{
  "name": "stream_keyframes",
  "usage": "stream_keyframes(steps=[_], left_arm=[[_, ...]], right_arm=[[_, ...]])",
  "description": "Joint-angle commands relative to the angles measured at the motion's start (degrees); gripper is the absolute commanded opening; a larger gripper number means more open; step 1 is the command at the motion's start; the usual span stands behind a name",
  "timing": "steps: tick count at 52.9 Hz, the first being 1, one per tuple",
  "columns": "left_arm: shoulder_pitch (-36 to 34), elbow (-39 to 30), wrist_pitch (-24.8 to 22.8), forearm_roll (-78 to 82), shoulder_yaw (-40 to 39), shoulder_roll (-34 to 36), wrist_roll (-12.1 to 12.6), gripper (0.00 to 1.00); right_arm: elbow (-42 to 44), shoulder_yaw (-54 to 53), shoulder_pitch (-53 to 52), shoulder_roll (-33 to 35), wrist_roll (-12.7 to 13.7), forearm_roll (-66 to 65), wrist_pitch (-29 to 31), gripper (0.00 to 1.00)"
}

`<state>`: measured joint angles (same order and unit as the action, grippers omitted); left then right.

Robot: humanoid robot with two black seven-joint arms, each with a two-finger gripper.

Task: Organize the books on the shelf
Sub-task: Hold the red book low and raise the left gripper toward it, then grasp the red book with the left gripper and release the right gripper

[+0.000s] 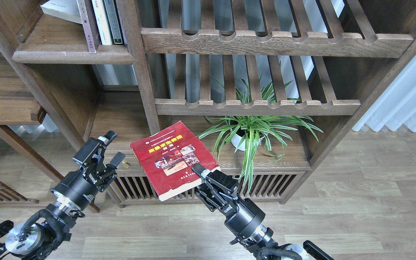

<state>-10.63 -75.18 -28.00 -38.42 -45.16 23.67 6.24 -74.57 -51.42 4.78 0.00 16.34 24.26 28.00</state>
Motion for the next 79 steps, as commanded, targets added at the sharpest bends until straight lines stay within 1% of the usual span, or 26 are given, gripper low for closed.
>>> stream_keyframes(steps=[1,11,17,19,22,27,30,34,35,47,50,52,55,62,63,66,68,70,71,72,79], left_arm=[[0.17,0.73,0.00,0.62,1.21,-1.69,0.52,0.99],[0.17,1.97,0.00,5.72,1.74,-4.86,0.00,0.98],[0.17,1.97,0.00,5.90,2.53,-6.26,0.00,0.94],[0.08,1.97,0.00,5.98,2.88,-6.88,0.00,0.90],[0.08,1.97,0.00,5.98,3.32,-6.97,0.00,0.88],[-0.27,2.58,0.00,5.98,4.99,-6.70,-0.09,0.81],[-0.27,2.67,0.00,5.90,5.69,-6.53,-0.09,0.78],[-0.36,2.84,0.00,5.98,6.05,-6.44,-0.18,0.78],[-0.45,3.19,0.00,5.98,6.31,-6.35,-0.18,0.76],[-1.15,3.20,0.00,5.90,8.24,-6.17,-0.18,0.75],[-1.24,3.20,0.00,5.72,8.51,-6.17,-0.70,0.75],[-1.24,3.28,0.00,5.72,8.51,-6.17,-0.88,0.72],[-1.24,3.20,0.00,5.54,8.51,-6.00,-1.14,0.61],[-1.15,3.20,0.00,5.54,8.51,-5.47,-1.05,0.51],[-1.15,3.20,0.00,5.54,8.51,-5.38,-1.05,0.48],[-1.15,3.20,0.00,5.54,8.51,-5.21,-1.05,0.44],[-1.15,3.20,0.00,5.54,8.51,-5.03,-0.97,0.39],[-1.06,3.20,0.00,5.54,8.60,-4.86,-1.05,0.30],[-0.72,3.20,0.00,5.54,8.60,-4.77,-1.05,0.15],[-0.62,3.20,0.00,5.54,8.60,-4.77,-1.14,0.02],[-1.33,3.20,0.00,5.90,9.74,-4.68,-0.62,0.03]], right_arm=[[-0.14,0.96,-0.03,0.00,0.01,-0.09,0.00,0.06],[-0.23,2.64,-0.03,0.00,-0.08,-0.35,0.00,0.06],[-0.23,3.16,0.05,0.00,-0.08,-0.53,0.00,0.06],[-0.23,3.43,-0.03,0.00,-0.08,-0.62,0.00,0.06],[-0.32,3.43,0.06,0.00,-0.08,-0.79,0.00,0.06],[-0.49,3.69,0.14,0.00,-0.08,-1.32,0.00,0.06],[-0.49,4.22,0.23,0.00,-0.08,-1.41,0.00,0.06],[-0.49,4.57,0.32,0.00,-0.08,-1.50,0.00,0.06],[-0.67,4.66,0.49,0.00,-0.08,-1.58,0.00,0.06],[-0.67,4.75,0.76,0.00,-0.08,-2.64,0.00,0.05],[-0.67,4.75,0.76,0.00,-0.08,-2.64,0.00,0.05],[-0.67,4.75,0.76,0.00,-0.08,-2.73,0.00,0.05],[-0.67,4.75,0.93,0.00,-0.08,-2.90,0.00,0.05],[-0.67,4.92,0.93,0.00,-0.08,-2.99,0.00,0.05],[-0.58,5.10,0.93,0.00,-0.08,-3.08,0.00,0.05],[-0.67,5.27,0.93,0.00,-0.08,-3.08,0.00,0.05],[-0.67,5.36,0.93,0.00,-0.08,-3.16,0.00,0.05],[-0.58,5.36,1.02,0.00,-0.08,-3.25,0.00,0.05],[-0.58,5.36,1.02,0.00,-0.08,-3.25,0.00,0.05],[-0.58,5.36,1.11,0.00,-0.08,-3.34,0.00,0.05],[-0.67,5.36,1.28,0.00,-0.08,-3.52,0.00,0.06]])
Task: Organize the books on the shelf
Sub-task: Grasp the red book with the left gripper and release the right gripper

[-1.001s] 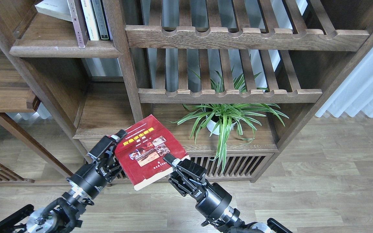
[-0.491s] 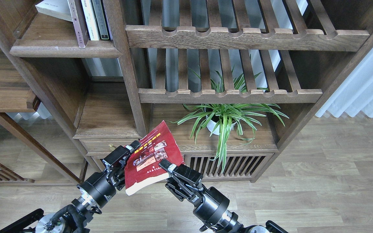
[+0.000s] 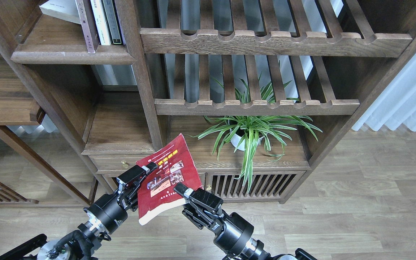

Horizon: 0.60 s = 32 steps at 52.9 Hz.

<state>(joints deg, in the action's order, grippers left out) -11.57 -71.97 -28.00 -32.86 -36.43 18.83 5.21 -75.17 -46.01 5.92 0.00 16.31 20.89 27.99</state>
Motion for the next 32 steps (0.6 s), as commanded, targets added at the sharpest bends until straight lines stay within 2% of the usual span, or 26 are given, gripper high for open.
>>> stream_keyframes(steps=[1,4,5,7,9,10,11,12,32], left_arm=[[-0.39,-0.01,0.00,0.34,1.09,0.24,0.50,0.03],[-0.65,-0.01,0.00,0.60,1.44,1.20,0.77,0.03],[-0.74,-0.01,0.00,0.78,1.36,3.38,0.77,0.02],[-0.83,-0.01,0.00,0.78,1.27,3.75,0.77,0.02],[-0.91,-0.01,0.00,0.69,1.09,4.10,0.77,0.02],[-1.00,-0.01,0.00,0.78,1.01,4.28,0.77,0.02],[-1.00,-0.10,0.00,0.78,0.57,5.33,0.77,0.02],[-1.00,-0.10,0.00,0.78,0.39,5.60,0.85,0.02],[-1.00,-0.97,0.00,5.87,-2.25,17.90,0.77,0.02]], right_arm=[[-0.06,-0.04,0.15,0.00,-0.05,-0.15,0.01,0.06],[0.03,-0.30,0.15,0.00,-0.05,-0.24,0.01,0.07],[0.11,-0.48,0.15,0.00,-0.05,-1.89,0.01,0.32],[0.12,-0.57,0.06,0.00,-0.05,-3.13,0.01,0.40],[0.38,-0.83,0.06,0.00,-0.05,-6.81,0.01,0.60],[0.47,-0.92,-0.03,0.00,-0.05,-7.96,0.01,0.65],[0.90,-1.53,0.06,0.00,-0.48,-13.37,0.01,0.93],[1.08,-1.80,0.06,0.00,-0.58,-14.38,0.01,0.99],[1.52,-6.80,-0.82,0.00,-0.67,-15.44,0.01,0.99]])
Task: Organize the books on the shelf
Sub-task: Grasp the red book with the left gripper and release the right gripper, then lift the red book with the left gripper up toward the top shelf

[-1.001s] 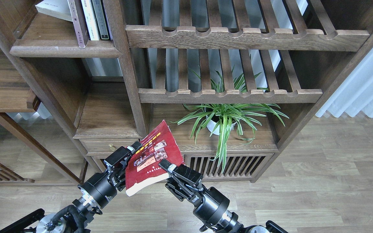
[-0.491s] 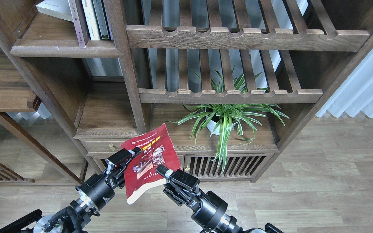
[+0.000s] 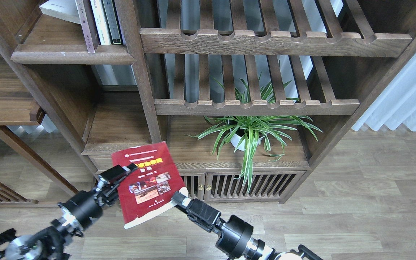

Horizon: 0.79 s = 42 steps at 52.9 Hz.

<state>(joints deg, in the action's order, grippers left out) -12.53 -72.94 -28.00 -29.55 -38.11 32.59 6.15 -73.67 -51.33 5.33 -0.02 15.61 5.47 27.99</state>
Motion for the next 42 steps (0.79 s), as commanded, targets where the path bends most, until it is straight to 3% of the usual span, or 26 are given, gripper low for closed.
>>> stream_keyframes(steps=[1,20,31,42], left_arm=[[-0.03,0.08,0.00,2.91,-0.65,5.02,-0.17,0.02],[-0.03,0.34,0.00,10.91,-1.26,21.63,0.09,0.03],[-0.47,-0.80,0.00,16.10,-8.47,22.69,2.73,0.03],[-4.17,-4.14,0.00,16.89,-14.44,21.99,2.82,0.03]], right_arm=[[0.10,-1.93,-0.23,0.02,0.04,-0.02,0.01,0.99],[0.01,-12.92,-4.19,0.02,0.04,0.15,0.01,0.99],[0.10,-13.63,-3.57,0.02,0.04,2.26,0.01,0.99],[0.19,-14.59,-2.87,0.02,0.04,2.44,0.01,0.99]])
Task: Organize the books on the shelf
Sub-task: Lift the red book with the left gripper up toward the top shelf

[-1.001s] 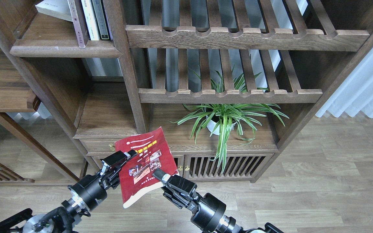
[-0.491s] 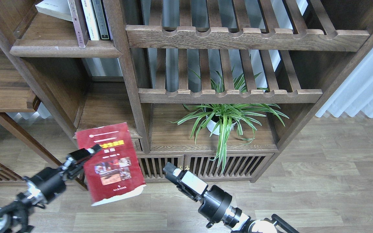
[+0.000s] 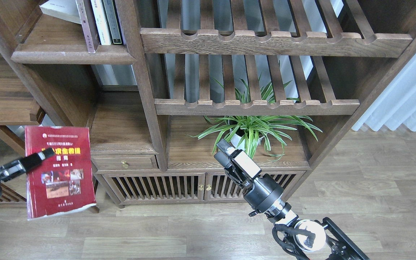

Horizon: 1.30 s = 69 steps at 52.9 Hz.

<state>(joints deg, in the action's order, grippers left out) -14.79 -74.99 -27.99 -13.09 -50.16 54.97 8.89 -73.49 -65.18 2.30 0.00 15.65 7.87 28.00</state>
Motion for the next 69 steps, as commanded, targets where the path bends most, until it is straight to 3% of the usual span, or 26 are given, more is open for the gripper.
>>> stream_keyframes(steps=[1,10,18,21,25,29,42,46,47,52,69], left_arm=[[-1.91,-2.62,-0.01,0.52,-2.83,-0.39,0.07,0.03],[-1.91,-4.29,-0.01,9.57,-15.21,-5.47,0.16,0.02],[-2.52,-4.38,-0.01,14.93,-19.27,-10.05,0.25,0.02],[-3.31,-4.38,-0.01,17.40,-20.50,-12.34,2.00,0.02],[-6.47,-4.38,-0.01,18.54,-21.64,-16.64,7.70,0.02],[-10.16,-4.38,-0.01,18.54,-22.17,-18.05,10.52,0.02],[-22.03,-4.20,-0.01,17.67,-22.35,-13.05,11.32,0.03],[-22.21,-4.29,-0.01,16.17,-22.17,-9.44,11.32,0.03],[-22.30,-4.20,-0.01,14.86,-22.26,-5.61,11.32,0.03],[-22.48,-4.12,-0.01,14.50,-22.78,-2.50,11.14,0.03],[-23.53,-0.43,-0.01,17.31,-26.04,-1.26,12.72,0.04]], right_arm=[[0.01,-0.91,0.16,0.00,-0.01,0.04,0.00,0.99],[1.06,-1.44,-0.02,0.00,-0.01,0.30,0.00,0.99],[1.77,-1.44,-0.02,0.00,-0.01,0.57,0.00,0.99],[2.03,-1.44,-0.19,0.00,-0.01,1.18,0.00,0.99],[2.56,-1.44,-0.54,0.00,-0.01,2.76,0.00,0.99],[2.91,-1.35,-0.54,0.00,-0.01,3.38,0.00,0.99],[4.23,-1.44,-0.72,0.00,-0.01,3.47,0.00,0.99],[4.23,-1.44,-1.07,0.00,-0.01,3.47,0.00,0.99],[4.40,-1.44,-1.68,0.00,-0.01,3.47,0.00,0.99],[4.76,-1.44,-2.04,0.00,-0.01,3.56,0.00,0.99],[5.20,-1.26,-2.13,0.00,-0.01,3.56,0.00,0.99]])
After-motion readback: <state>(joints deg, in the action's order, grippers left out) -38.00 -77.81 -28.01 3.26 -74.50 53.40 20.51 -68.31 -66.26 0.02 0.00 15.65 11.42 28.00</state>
